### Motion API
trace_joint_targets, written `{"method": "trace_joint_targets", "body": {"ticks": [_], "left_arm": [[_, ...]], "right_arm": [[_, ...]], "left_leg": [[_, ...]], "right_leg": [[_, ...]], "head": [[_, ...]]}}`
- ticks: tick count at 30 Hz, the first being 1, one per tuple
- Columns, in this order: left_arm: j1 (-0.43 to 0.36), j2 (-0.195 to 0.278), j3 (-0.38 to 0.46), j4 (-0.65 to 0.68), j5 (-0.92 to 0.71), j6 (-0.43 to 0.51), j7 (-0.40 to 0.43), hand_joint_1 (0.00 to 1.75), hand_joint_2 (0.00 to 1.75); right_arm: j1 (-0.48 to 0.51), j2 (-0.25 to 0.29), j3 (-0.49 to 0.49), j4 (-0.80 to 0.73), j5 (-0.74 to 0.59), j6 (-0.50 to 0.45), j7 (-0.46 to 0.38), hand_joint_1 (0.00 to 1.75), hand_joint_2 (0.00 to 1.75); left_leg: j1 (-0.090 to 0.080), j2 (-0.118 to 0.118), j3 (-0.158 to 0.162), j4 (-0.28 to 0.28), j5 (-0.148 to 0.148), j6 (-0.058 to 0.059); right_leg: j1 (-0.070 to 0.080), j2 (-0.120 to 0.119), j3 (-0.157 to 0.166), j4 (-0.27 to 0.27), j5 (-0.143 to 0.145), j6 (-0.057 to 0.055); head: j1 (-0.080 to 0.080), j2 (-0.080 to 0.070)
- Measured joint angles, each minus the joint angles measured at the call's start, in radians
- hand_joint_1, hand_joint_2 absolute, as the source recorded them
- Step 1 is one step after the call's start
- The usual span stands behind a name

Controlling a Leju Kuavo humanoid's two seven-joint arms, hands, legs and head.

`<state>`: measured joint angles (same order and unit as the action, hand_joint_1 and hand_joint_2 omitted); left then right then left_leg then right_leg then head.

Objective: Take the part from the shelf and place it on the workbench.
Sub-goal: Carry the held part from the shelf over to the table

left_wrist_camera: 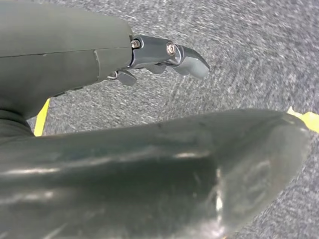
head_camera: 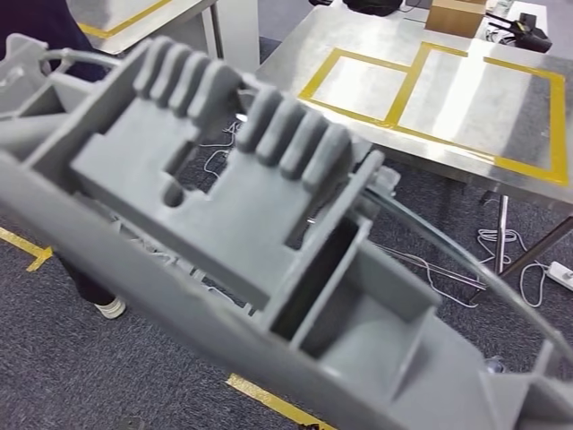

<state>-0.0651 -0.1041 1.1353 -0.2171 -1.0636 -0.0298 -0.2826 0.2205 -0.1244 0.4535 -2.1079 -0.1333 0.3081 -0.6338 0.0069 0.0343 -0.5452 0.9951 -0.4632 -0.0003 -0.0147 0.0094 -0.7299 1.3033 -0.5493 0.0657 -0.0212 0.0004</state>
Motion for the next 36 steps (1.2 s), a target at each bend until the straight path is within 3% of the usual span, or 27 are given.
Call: {"method": "trace_joint_targets", "body": {"ticks": [1,3,5,7,9,11,13,14,15,17,19,21,23,25,27,29,30,31,34,36], "left_arm": [[-0.001,0.000,0.000,0.000,0.000,0.000,0.000,0.00,0.00],[-0.002,0.000,0.000,0.000,0.000,-0.001,0.000,0.00,0.00],[-0.002,0.001,0.000,0.000,0.000,-0.001,0.000,0.00,0.00],[-0.004,0.002,0.000,0.000,0.000,-0.002,0.000,0.00,0.00],[-0.006,0.002,0.000,0.000,0.000,-0.002,0.000,0.00,0.00],[-0.005,0.002,0.000,0.000,0.000,-0.002,0.001,0.00,0.00],[-0.002,0.001,0.000,0.000,0.000,-0.002,0.002,0.00,0.00],[0.000,0.001,0.000,0.000,0.000,-0.002,0.003,0.00,0.00],[0.001,0.002,0.000,0.000,0.000,-0.002,0.004,0.00,0.00],[0.001,0.004,0.000,0.000,0.000,-0.002,0.006,0.00,0.00],[0.001,0.005,0.001,0.000,0.000,-0.002,0.008,0.00,0.00],[0.001,0.005,0.001,0.000,0.000,-0.003,0.011,0.00,0.00],[-0.001,0.005,0.001,0.000,-0.001,-0.004,0.013,0.00,0.00],[-0.003,0.006,0.001,0.000,-0.001,-0.006,0.013,0.00,0.00],[-0.002,0.009,0.002,0.000,0.000,-0.006,0.014,0.00,0.00],[0.002,0.010,0.002,0.000,0.000,-0.009,0.015,0.00,0.00],[0.003,0.010,0.002,0.000,0.000,-0.011,0.016,0.00,0.00],[0.003,0.010,0.002,0.000,0.000,-0.013,0.016,0.00,0.00],[0.000,0.011,0.002,0.000,0.000,-0.019,0.016,0.00,0.00],[0.000,0.012,0.002,0.000,0.000,-0.021,0.016,0.00,0.00]], "right_arm": [[0.003,0.000,-0.001,-0.001,0.001,-0.001,-0.001,1.75,1.75],[0.008,0.000,-0.003,-0.002,0.002,-0.003,-0.002,1.75,1.75],[0.010,0.000,-0.003,-0.002,0.003,-0.004,-0.004,1.75,1.75],[0.013,0.000,-0.004,-0.002,0.003,-0.004,-0.004,1.75,1.75],[0.016,0.000,-0.004,-0.003,0.003,-0.004,-0.004,1.75,1.75],[0.017,0.000,-0.005,-0.004,0.004,-0.004,-0.004,1.75,1.75],[0.018,0.001,-0.005,-0.004,0.004,-0.003,-0.004,1.75,1.75],[0.020,0.001,-0.006,-0.004,0.004,-0.002,-0.004,1.75,1.75],[0.022,0.001,-0.006,-0.004,0.003,-0.001,-0.004,1.75,1.75],[0.023,0.001,-0.006,-0.004,0.002,0.001,-0.004,1.75,1.75],[0.023,0.001,-0.007,-0.004,0.001,0.003,-0.004,1.75,1.75],[0.023,0.001,-0.007,-0.004,0.001,0.004,-0.004,1.75,1.75],[0.023,0.001,-0.008,-0.004,0.000,0.004,-0.003,1.75,1.75],[0.021,0.001,-0.010,-0.004,-0.001,0.005,-0.002,1.75,1.75],[0.015,0.001,-0.011,-0.004,-0.002,0.006,-0.002,1.75,1.75],[0.010,0.001,-0.011,-0.004,-0.003,0.007,-0.001,1.75,1.75],[0.008,0.001,-0.012,-0.004,-0.004,0.008,0.000,1.75,1.75],[0.007,0.001,-0.012,-0.004,-0.005,0.010,0.002,1.75,1.75],[0.001,0.001,-0.016,-0.003,-0.007,0.015,0.004,1.75,1.75],[-0.004,0.001,-0.017,-0.003,-0.007,0.015,0.006,1.75,1.75]], "left_leg": [[0.000,0.009,0.003,0.000,-0.002,-0.001],[-0.003,0.025,0.011,0.002,-0.008,-0.008],[-0.007,0.039,0.016,0.003,-0.012,-0.018],[-0.008,0.052,0.018,0.000,-0.012,-0.028],[-0.005,0.037,0.011,0.015,-0.028,-0.040],[-0.003,-0.002,-0.031,0.106,-0.084,-0.049],[-0.002,-0.019,-0.098,0.241,-0.142,-0.053],[-0.002,-0.021,-0.119,0.279,-0.147,-0.053],[-0.002,-0.022,-0.124,0.282,-0.132,-0.052],[0.002,-0.037,-0.081,0.182,-0.059,-0.051],[0.009,-0.082,-0.023,0.056,-0.007,-0.049],[0.010,-0.106,-0.004,0.008,-0.002,-0.040],[0.010,-0.089,-0.005,0.004,0.001,-0.025],[0.011,-0.069,-0.004,0.001,0.006,-0.013],[0.008,-0.048,-0.004,0.000,0.006,-0.006],[0.004,-0.023,-0.004,0.000,0.004,-0.002],[0.003,-0.011,-0.003,0.000,0.003,-0.002],[0.002,-0.001,-0.001,0.000,0.002,-0.003],[-0.002,0.022,0.007,0.002,-0.004,-0.012],[-0.008,0.033,0.010,0.003,-0.007,-0.022]], "right_leg": [[0.000,-0.006,0.030,-0.053,0.029,-0.002],[0.004,-0.040,0.111,-0.196,0.087,-0.008],[0.009,-0.059,0.149,-0.270,0.106,-0.018],[0.011,-0.042,0.145,-0.274,0.108,-0.029],[0.008,-0.024,0.142,-0.277,0.113,-0.040],[0.003,-0.008,0.140,-0.280,0.117,-0.048],[0.002,0.011,0.138,-0.280,0.118,-0.052],[0.002,0.022,0.137,-0.280,0.119,-0.052],[0.002,0.033,0.137,-0.280,0.119,-0.051],[0.000,0.057,0.139,-0.279,0.121,-0.047],[0.001,0.078,0.135,-0.276,0.123,-0.038],[0.001,0.096,0.127,-0.278,0.128,-0.024],[-0.003,0.108,0.120,-0.284,0.135,-0.011],[-0.001,0.072,0.103,-0.253,0.113,-0.003],[0.001,0.021,0.054,-0.142,0.051,0.001],[0.001,0.006,0.002,-0.024,0.003,0.002],[0.002,0.003,-0.003,-0.008,0.004,0.002],[0.002,-0.001,0.013,-0.033,0.024,0.000],[0.006,-0.046,0.120,-0.223,0.099,-0.010],[0.010,-0.060,0.144,-0.270,0.106,-0.020]], "head": [[0.000,0.000],[0.000,0.000],[-0.001,0.000],[-0.002,0.000],[-0.002,0.000],[-0.003,0.000],[-0.003,0.000],[-0.003,0.000],[-0.003,0.000],[-0.003,0.000],[-0.002,0.000],[-0.001,0.000],[-0.001,0.000],[0.004,0.000],[0.010,0.000],[0.011,0.000],[0.011,0.000],[0.011,0.000],[0.011,0.000],[0.009,0.000]]}}
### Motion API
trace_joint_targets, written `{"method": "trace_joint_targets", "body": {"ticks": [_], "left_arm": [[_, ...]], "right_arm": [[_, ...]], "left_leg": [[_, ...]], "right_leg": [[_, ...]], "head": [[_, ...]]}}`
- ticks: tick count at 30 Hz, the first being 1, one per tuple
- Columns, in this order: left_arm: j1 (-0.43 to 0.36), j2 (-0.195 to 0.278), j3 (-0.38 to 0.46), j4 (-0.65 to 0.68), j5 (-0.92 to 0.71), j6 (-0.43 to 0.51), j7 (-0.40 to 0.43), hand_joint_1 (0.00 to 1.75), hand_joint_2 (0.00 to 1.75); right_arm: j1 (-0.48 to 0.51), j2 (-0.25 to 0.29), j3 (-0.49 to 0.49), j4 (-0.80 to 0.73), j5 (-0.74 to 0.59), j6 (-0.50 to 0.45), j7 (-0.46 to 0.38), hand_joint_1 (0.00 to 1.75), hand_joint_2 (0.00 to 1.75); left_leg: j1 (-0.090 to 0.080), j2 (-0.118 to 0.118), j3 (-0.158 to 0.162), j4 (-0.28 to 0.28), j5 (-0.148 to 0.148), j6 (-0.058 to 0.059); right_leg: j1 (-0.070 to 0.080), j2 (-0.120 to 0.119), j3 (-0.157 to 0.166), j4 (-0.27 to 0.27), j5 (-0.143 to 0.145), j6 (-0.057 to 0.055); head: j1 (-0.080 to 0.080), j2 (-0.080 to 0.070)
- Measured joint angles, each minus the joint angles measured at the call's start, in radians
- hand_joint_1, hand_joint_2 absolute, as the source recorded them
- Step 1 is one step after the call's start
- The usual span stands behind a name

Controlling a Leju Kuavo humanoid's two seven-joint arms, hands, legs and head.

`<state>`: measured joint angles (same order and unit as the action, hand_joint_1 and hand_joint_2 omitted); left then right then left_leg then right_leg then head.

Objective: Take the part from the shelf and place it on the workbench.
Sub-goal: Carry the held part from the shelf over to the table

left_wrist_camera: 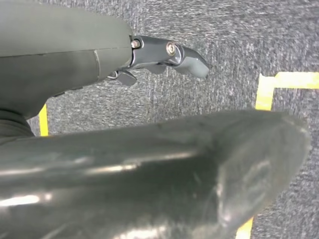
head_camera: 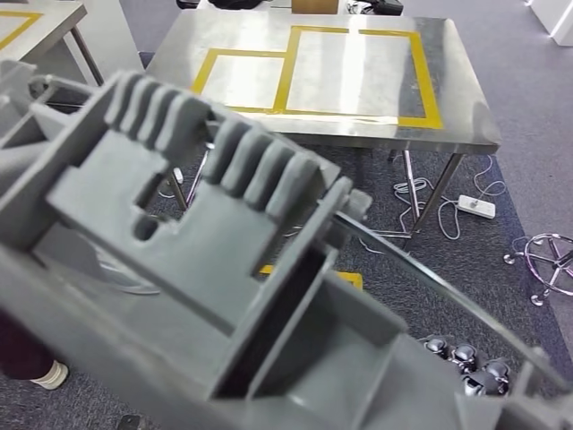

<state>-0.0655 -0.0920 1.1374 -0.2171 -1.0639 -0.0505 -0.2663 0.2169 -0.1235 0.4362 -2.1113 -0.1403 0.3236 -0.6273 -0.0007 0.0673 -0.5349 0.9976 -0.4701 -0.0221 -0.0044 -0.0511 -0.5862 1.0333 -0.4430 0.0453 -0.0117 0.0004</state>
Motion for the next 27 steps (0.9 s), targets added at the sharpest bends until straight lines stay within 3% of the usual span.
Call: {"method": "trace_joint_targets", "body": {"ticks": [2,4,7,8,9,10,12,14,17,19,20,22,23,24,25,27], "left_arm": [[-0.001,0.001,0.000,0.000,0.000,-0.002,0.000,0.00,0.00],[-0.002,0.002,0.000,0.000,0.000,-0.003,0.000,0.00,0.00],[0.000,0.001,0.001,0.000,0.000,-0.006,0.000,0.00,0.00],[0.002,0.001,0.001,0.000,-0.001,-0.007,0.000,0.00,0.00],[0.004,0.001,0.001,0.000,-0.001,-0.008,-0.001,0.00,0.00],[0.005,0.002,0.001,0.000,-0.002,-0.009,-0.002,0.00,0.00],[0.005,0.003,0.001,0.000,-0.004,-0.010,-0.005,0.00,0.00],[0.003,0.004,0.001,0.000,-0.006,-0.012,-0.009,0.00,0.00],[0.002,0.003,0.001,0.000,-0.008,-0.014,-0.015,0.00,0.00],[0.002,0.005,0.001,0.000,-0.010,-0.015,-0.017,0.00,0.00],[0.002,0.005,0.001,0.000,-0.010,-0.015,-0.017,0.00,0.00],[0.002,0.008,0.001,0.000,-0.012,-0.015,-0.020,0.00,0.00],[0.003,0.008,0.001,0.000,-0.013,-0.015,-0.021,0.00,0.00],[0.003,0.008,0.001,0.000,-0.015,-0.015,-0.023,0.00,0.00],[0.004,0.008,0.001,0.000,-0.016,-0.015,-0.025,0.00,0.00],[0.004,0.008,0.001,0.000,-0.017,-0.015,-0.027,0.00,0.00]], "right_arm": [[-0.002,0.000,0.000,0.000,0.000,-0.001,0.002,1.75,1.75],[-0.003,0.000,0.000,0.000,0.000,-0.001,0.004,1.75,1.75],[-0.007,0.002,0.000,0.000,0.000,-0.002,0.004,1.75,1.75],[-0.007,0.002,0.000,0.000,0.000,-0.003,0.004,1.75,1.75],[-0.007,0.003,0.000,0.000,0.000,-0.005,0.004,1.75,1.75],[-0.007,0.003,0.000,0.000,0.000,-0.007,0.003,1.75,1.75],[-0.007,0.003,0.000,0.000,0.001,-0.012,0.003,1.75,1.75],[-0.008,0.004,0.000,0.000,0.002,-0.017,0.002,1.75,1.75],[-0.008,0.004,0.000,0.000,0.002,-0.025,0.002,1.75,1.75],[-0.008,0.004,0.000,0.000,0.003,-0.029,0.002,1.75,1.75],[-0.008,0.004,0.000,0.000,0.003,-0.032,0.002,1.75,1.75],[-0.008,0.004,0.000,0.000,0.004,-0.037,0.001,1.75,1.75],[-0.008,0.004,0.000,0.000,0.005,-0.040,0.001,1.75,1.75],[-0.008,0.004,0.000,0.000,0.006,-0.042,0.000,1.75,1.75],[-0.008,0.004,0.000,0.000,0.006,-0.044,0.000,1.75,1.75],[-0.009,0.004,0.000,0.000,0.007,-0.048,-0.001,1.75,1.75]], "left_leg": [[0.001,0.008,0.001,-0.002,0.000,-0.010],[0.003,-0.010,-0.011,0.026,-0.025,-0.021],[0.005,-0.049,-0.095,0.200,-0.116,-0.031],[0.006,-0.053,-0.123,0.254,-0.133,-0.032],[0.006,-0.054,-0.138,0.279,-0.130,-0.032],[0.006,-0.054,-0.134,0.263,-0.106,-0.031],[0.009,-0.056,-0.081,0.147,-0.031,-0.029],[0.011,-0.061,-0.031,0.036,0.007,-0.024],[0.009,-0.066,-0.021,0.004,0.008,-0.003],[0.011,-0.065,-0.019,0.001,0.011,0.011],[0.012,-0.064,-0.017,-0.001,0.012,0.016],[0.010,-0.064,-0.016,-0.001,0.009,0.023],[0.009,-0.064,-0.015,-0.001,0.008,0.024],[0.008,-0.064,-0.012,-0.001,0.005,0.025],[0.008,-0.064,-0.008,-0.001,0.002,0.025],[0.008,-0.064,0.006,-0.001,-0.008,0.022]], "right_leg": [[0.000,0.017,-0.004,-0.001,0.004,-0.012],[-0.004,0.027,-0.005,-0.005,0.008,-0.023],[-0.007,0.037,-0.008,-0.006,0.011,-0.033],[-0.007,0.042,-0.009,-0.006,0.011,-0.034],[-0.007,0.048,-0.009,-0.006,0.011,-0.034],[-0.007,0.053,-0.008,-0.006,0.011,-0.034],[-0.008,0.061,-0.006,-0.006,0.012,-0.029],[-0.004,0.067,-0.008,-0.003,0.011,-0.020],[-0.003,0.070,-0.011,-0.009,0.012,-0.001],[-0.005,0.066,-0.021,0.013,-0.003,0.009],[-0.005,0.064,-0.040,0.054,-0.026,0.013],[-0.006,0.061,-0.106,0.191,-0.090,0.018],[-0.006,0.061,-0.138,0.253,-0.111,0.019],[-0.006,0.061,-0.157,0.286,-0.114,0.019],[-0.005,0.061,-0.156,0.278,-0.096,0.018],[-0.005,0.058,-0.098,0.158,-0.022,0.012]], "head": [[0.000,0.000],[-0.001,0.000],[-0.003,0.000],[-0.003,0.000],[-0.003,0.000],[-0.003,0.000],[-0.003,0.000],[-0.002,0.000],[0.000,0.000],[0.002,0.000],[0.003,0.000],[0.005,0.000],[0.005,0.000],[0.005,0.000],[0.005,0.000],[0.005,0.000]]}}
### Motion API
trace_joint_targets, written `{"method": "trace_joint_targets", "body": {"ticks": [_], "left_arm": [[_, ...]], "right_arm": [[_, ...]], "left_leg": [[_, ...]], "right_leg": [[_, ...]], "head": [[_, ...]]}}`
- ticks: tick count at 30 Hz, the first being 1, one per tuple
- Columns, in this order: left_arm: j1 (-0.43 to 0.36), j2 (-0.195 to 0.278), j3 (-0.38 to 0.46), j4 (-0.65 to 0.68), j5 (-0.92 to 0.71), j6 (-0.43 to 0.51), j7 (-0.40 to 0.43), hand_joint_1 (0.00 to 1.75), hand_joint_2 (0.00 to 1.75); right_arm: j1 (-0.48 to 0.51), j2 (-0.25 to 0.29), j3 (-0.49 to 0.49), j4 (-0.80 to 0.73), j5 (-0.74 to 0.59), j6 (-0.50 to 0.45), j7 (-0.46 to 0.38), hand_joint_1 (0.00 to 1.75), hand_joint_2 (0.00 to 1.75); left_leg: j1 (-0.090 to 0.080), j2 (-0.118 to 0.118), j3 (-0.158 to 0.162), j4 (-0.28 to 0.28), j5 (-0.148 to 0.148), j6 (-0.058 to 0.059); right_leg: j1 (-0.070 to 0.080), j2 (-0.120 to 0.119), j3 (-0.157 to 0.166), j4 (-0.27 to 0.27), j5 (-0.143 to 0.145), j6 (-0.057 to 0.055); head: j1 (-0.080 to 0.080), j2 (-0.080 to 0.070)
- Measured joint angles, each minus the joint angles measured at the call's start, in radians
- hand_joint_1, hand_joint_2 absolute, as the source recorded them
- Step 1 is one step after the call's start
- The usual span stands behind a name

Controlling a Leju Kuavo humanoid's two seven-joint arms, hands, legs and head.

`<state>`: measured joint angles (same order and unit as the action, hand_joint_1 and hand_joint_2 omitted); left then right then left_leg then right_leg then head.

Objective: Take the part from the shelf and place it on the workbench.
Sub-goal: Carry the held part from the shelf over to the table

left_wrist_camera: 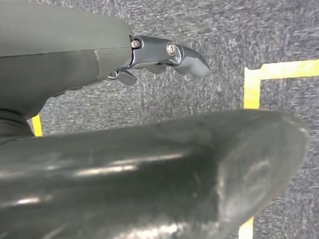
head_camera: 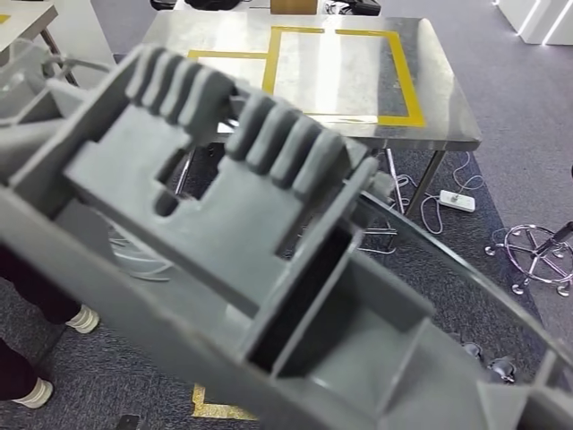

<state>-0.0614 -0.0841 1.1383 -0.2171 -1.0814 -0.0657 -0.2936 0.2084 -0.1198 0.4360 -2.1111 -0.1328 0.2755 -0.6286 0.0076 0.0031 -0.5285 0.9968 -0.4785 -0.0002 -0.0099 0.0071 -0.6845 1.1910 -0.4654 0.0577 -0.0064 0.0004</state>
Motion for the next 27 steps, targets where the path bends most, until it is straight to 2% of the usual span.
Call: {"method": "trace_joint_targets", "body": {"ticks": [2,3,7,8,9,11,12,13,14,16,17,18,19,21,22,23,25,27], "left_arm": [[0.000,0.000,0.000,0.000,-0.001,0.000,-0.003,0.00,0.00],[0.000,0.000,0.000,0.000,-0.001,0.000,-0.004,0.00,0.00],[-0.003,0.002,0.000,0.000,-0.001,0.000,-0.006,0.00,0.00],[-0.004,0.002,0.000,0.000,-0.002,0.000,-0.006,0.00,0.00],[-0.004,0.002,0.000,0.000,-0.002,0.000,-0.007,0.00,0.00],[-0.001,0.001,0.000,0.000,-0.002,0.000,-0.007,0.00,0.00],[0.001,0.001,0.000,0.000,-0.003,0.000,-0.007,0.00,0.00],[0.003,0.001,0.000,0.000,-0.003,0.000,-0.007,0.00,0.00],[0.003,0.002,0.000,0.000,-0.003,0.001,-0.007,0.00,0.00],[0.004,0.003,0.000,0.000,-0.003,0.002,-0.007,0.00,0.00],[0.004,0.003,0.000,0.000,-0.003,0.002,-0.007,0.00,0.00],[0.003,0.003,0.000,0.000,-0.003,0.002,-0.007,0.00,0.00],[0.003,0.002,0.000,0.000,-0.003,0.002,-0.007,0.00,0.00],[0.003,0.002,0.000,0.000,-0.004,0.003,-0.007,0.00,0.00],[0.004,0.002,0.000,0.000,-0.004,0.003,-0.007,0.00,0.00],[0.004,0.002,0.000,0.000,-0.004,0.003,-0.007,0.00,0.00],[0.005,0.004,0.000,0.000,-0.004,0.003,-0.007,0.00,0.00],[0.005,0.004,0.000,0.000,-0.004,0.003,-0.007,0.00,0.00]], "right_arm": [[-0.001,0.000,0.000,0.000,0.001,-0.003,0.000,1.75,1.75],[-0.002,0.000,0.000,0.000,0.001,-0.005,-0.001,1.75,1.75],[-0.001,0.001,0.000,-0.001,0.003,-0.008,-0.003,1.75,1.75],[-0.002,0.002,0.001,-0.001,0.004,-0.009,-0.003,1.75,1.75],[-0.002,0.003,0.001,-0.001,0.004,-0.010,-0.003,1.75,1.75],[-0.002,0.004,0.002,-0.001,0.004,-0.010,-0.003,1.75,1.75],[-0.002,0.005,0.002,-0.001,0.004,-0.010,-0.003,1.75,1.75],[-0.002,0.005,0.002,-0.001,0.004,-0.010,-0.003,1.75,1.75],[-0.002,0.005,0.002,-0.001,0.004,-0.011,-0.003,1.75,1.75],[-0.002,0.005,0.002,-0.001,0.004,-0.011,-0.003,1.75,1.75],[-0.002,0.005,0.002,-0.001,0.004,-0.011,-0.003,1.75,1.75],[-0.003,0.005,0.002,-0.001,0.004,-0.011,-0.003,1.75,1.75],[-0.003,0.006,0.002,-0.001,0.004,-0.012,-0.003,1.75,1.75],[-0.003,0.006,0.002,-0.001,0.004,-0.012,-0.003,1.75,1.75],[-0.003,0.006,0.002,-0.001,0.004,-0.013,-0.003,1.75,1.75],[-0.004,0.006,0.002,-0.001,0.004,-0.014,-0.003,1.75,1.75],[-0.005,0.006,0.002,-0.001,0.004,-0.017,-0.003,1.75,1.75],[-0.005,0.006,0.002,-0.001,0.003,-0.020,-0.003,1.75,1.75]], "left_leg": [[-0.004,0.000,0.011,0.001,-0.012,-0.010],[-0.005,0.000,0.014,0.001,-0.016,-0.015],[-0.004,0.001,0.016,0.009,-0.032,-0.037],[-0.004,0.001,0.000,0.042,-0.049,-0.042],[-0.003,0.001,-0.031,0.096,-0.073,-0.046],[-0.001,0.001,-0.119,0.233,-0.117,-0.052],[-0.001,0.001,-0.154,0.276,-0.117,-0.054],[-0.001,0.001,-0.172,0.285,-0.095,-0.054],[-0.001,0.001,-0.171,0.256,-0.055,-0.053],[-0.001,0.001,-0.131,0.133,0.038,-0.051],[-0.001,0.000,-0.107,0.076,0.061,-0.047],[-0.002,0.000,-0.092,0.038,0.067,-0.041],[-0.002,0.000,-0.084,0.020,0.060,-0.034],[-0.001,-0.001,-0.074,0.012,0.047,-0.018],[0.001,-0.002,-0.066,0.011,0.042,-0.010],[0.001,-0.002,-0.057,0.010,0.037,-0.003],[0.001,-0.002,-0.040,0.010,0.024,0.005],[0.000,-0.002,-0.024,0.010,0.008,0.007]], "right_leg": [[0.002,-0.005,0.063,-0.122,0.040,-0.007],[0.004,-0.006,0.077,-0.149,0.041,-0.011],[0.003,0.001,0.088,-0.162,0.029,-0.035],[0.001,0.001,0.093,-0.165,0.027,-0.041],[-0.001,0.000,0.098,-0.166,0.024,-0.045],[-0.001,0.001,0.106,-0.167,0.014,-0.051],[-0.001,0.003,0.112,-0.166,0.008,-0.051],[-0.002,0.005,0.120,-0.166,0.002,-0.050],[-0.002,0.007,0.132,-0.167,-0.006,-0.048],[-0.002,0.009,0.154,-0.166,-0.025,-0.040],[0.000,0.011,0.161,-0.166,-0.035,-0.035],[0.002,0.012,0.167,-0.168,-0.044,-0.028],[0.004,0.013,0.172,-0.168,-0.048,-0.021],[0.003,0.012,0.184,-0.167,-0.052,-0.009],[0.003,0.009,0.183,-0.150,-0.058,-0.004],[0.003,0.006,0.168,-0.119,-0.072,-0.001],[0.003,0.001,0.098,0.002,-0.119,0.003],[0.003,0.001,0.016,0.110,-0.160,0.004]], "head": [[-0.001,0.000],[-0.001,0.000],[-0.004,0.000],[-0.006,0.000],[-0.007,0.000],[-0.008,0.000],[-0.008,0.000],[-0.008,0.000],[-0.008,0.000],[-0.008,0.000],[-0.009,0.000],[-0.008,0.000],[-0.007,0.000],[-0.003,0.000],[-0.001,0.000],[0.002,0.000],[0.005,0.000],[0.006,0.000]]}}
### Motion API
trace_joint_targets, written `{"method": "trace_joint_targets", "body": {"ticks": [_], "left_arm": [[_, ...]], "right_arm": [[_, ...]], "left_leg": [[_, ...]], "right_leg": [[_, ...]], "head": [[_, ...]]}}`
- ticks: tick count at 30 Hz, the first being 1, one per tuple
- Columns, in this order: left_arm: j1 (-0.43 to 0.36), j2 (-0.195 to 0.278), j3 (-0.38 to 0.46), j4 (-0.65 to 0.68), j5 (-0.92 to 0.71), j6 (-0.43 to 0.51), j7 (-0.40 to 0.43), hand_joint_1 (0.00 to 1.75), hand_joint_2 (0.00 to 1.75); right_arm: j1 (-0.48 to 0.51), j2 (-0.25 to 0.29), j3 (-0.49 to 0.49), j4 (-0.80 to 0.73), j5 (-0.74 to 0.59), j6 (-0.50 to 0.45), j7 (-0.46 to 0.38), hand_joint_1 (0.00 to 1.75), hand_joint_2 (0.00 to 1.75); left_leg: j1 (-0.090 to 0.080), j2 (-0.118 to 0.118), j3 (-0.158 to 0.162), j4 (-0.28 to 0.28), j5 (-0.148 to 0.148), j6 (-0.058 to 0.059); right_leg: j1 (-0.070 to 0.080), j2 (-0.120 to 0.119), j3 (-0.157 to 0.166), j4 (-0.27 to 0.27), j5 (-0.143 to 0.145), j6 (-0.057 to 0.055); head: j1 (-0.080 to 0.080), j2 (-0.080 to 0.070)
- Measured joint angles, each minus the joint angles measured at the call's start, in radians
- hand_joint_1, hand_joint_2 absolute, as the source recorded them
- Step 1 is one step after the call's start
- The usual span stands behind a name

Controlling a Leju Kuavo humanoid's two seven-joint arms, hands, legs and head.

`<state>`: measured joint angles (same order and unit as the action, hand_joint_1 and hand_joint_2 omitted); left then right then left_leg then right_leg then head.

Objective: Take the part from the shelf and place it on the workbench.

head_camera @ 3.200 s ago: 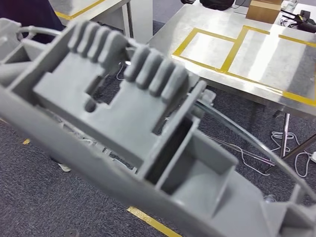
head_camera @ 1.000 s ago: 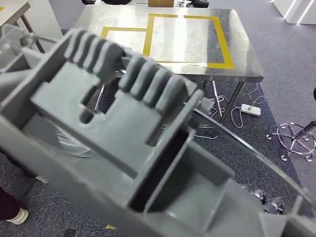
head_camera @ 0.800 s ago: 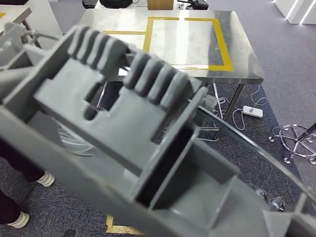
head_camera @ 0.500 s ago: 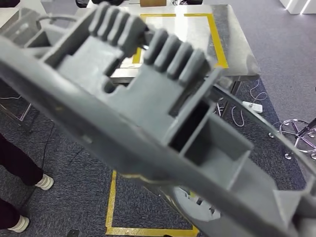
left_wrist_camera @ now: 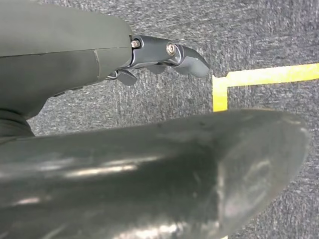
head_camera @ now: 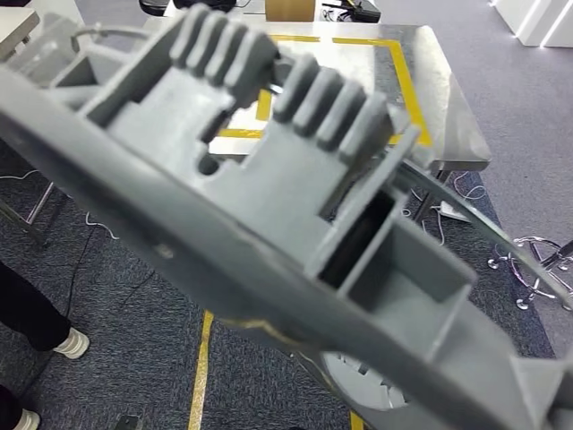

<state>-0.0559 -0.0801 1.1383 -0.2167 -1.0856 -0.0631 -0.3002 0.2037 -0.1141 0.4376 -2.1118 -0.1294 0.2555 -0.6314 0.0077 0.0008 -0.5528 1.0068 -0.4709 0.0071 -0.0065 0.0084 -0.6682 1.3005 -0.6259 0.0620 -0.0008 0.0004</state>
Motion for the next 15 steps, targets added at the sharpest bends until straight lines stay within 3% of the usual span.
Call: {"method": "trace_joint_targets", "body": {"ticks": [1,2,5,6,7,9,11,13,15], "left_arm": [[0.001,0.000,0.000,0.000,0.000,0.000,0.000,0.00,0.00],[0.002,0.000,0.000,0.000,0.000,0.000,0.000,0.00,0.00],[0.002,0.000,0.000,0.000,-0.002,-0.001,0.000,0.00,0.00],[0.002,0.000,0.000,0.000,-0.003,-0.002,0.000,0.00,0.00],[0.002,0.001,0.000,0.000,-0.004,-0.002,-0.001,0.00,0.00],[0.000,0.002,0.000,0.000,-0.007,-0.003,-0.002,0.00,0.00],[-0.004,0.002,0.000,0.000,-0.008,-0.003,-0.005,0.00,0.00],[-0.005,0.001,0.000,0.000,-0.010,-0.004,-0.009,0.00,0.00],[-0.003,0.000,0.000,0.000,-0.011,-0.004,-0.011,0.00,0.00]], "right_arm": [[0.000,0.000,0.000,0.000,0.000,-0.002,0.000,1.75,1.75],[0.000,0.000,0.000,0.000,0.000,-0.003,0.000,1.75,1.75],[0.000,0.000,0.000,0.000,-0.001,-0.006,0.001,1.75,1.75],[0.000,0.000,0.000,0.000,-0.001,-0.006,0.001,1.75,1.75],[-0.001,0.000,0.000,0.000,-0.001,-0.008,0.001,1.75,1.75],[-0.003,0.000,0.000,0.000,0.000,-0.010,0.001,1.75,1.75],[-0.007,0.000,0.000,0.000,0.000,-0.013,0.000,1.75,1.75],[-0.011,0.001,0.000,0.000,0.000,-0.016,0.000,1.75,1.75],[-0.013,0.001,0.000,0.000,0.000,-0.016,0.000,1.75,1.75]], "left_leg": [[0.000,0.000,0.012,0.000,-0.009,0.000],[0.000,-0.001,0.027,0.000,-0.020,-0.001],[-0.002,-0.002,0.070,0.000,-0.056,-0.010],[-0.003,-0.002,0.076,-0.001,-0.064,-0.015],[-0.004,-0.002,0.080,-0.002,-0.068,-0.021],[-0.006,-0.002,0.083,0.001,-0.067,-0.033],[-0.006,-0.002,0.052,0.059,-0.057,-0.043],[-0.005,-0.002,-0.025,0.176,-0.084,-0.052],[-0.004,-0.002,-0.102,0.268,-0.143,-0.057]], "right_leg": [[0.000,0.000,-0.023,0.012,0.000,-0.001],[0.000,0.000,-0.029,-0.012,0.021,-0.003],[0.002,-0.003,-0.001,-0.189,0.171,-0.014],[0.003,-0.004,0.005,-0.228,0.206,-0.019],[0.005,-0.004,0.006,-0.246,0.224,-0.024],[0.004,-0.001,0.014,-0.252,0.221,-0.034],[0.000,0.000,0.029,-0.259,0.213,-0.043],[-0.003,0.000,0.045,-0.265,0.201,-0.051],[-0.003,0.002,0.063,-0.267,0.185,-0.055]], "head": [[0.001,0.000],[0.001,0.000],[0.003,0.000],[0.003,0.000],[0.002,0.000],[0.001,0.000],[0.000,0.000],[0.000,0.000],[0.000,0.000]]}}
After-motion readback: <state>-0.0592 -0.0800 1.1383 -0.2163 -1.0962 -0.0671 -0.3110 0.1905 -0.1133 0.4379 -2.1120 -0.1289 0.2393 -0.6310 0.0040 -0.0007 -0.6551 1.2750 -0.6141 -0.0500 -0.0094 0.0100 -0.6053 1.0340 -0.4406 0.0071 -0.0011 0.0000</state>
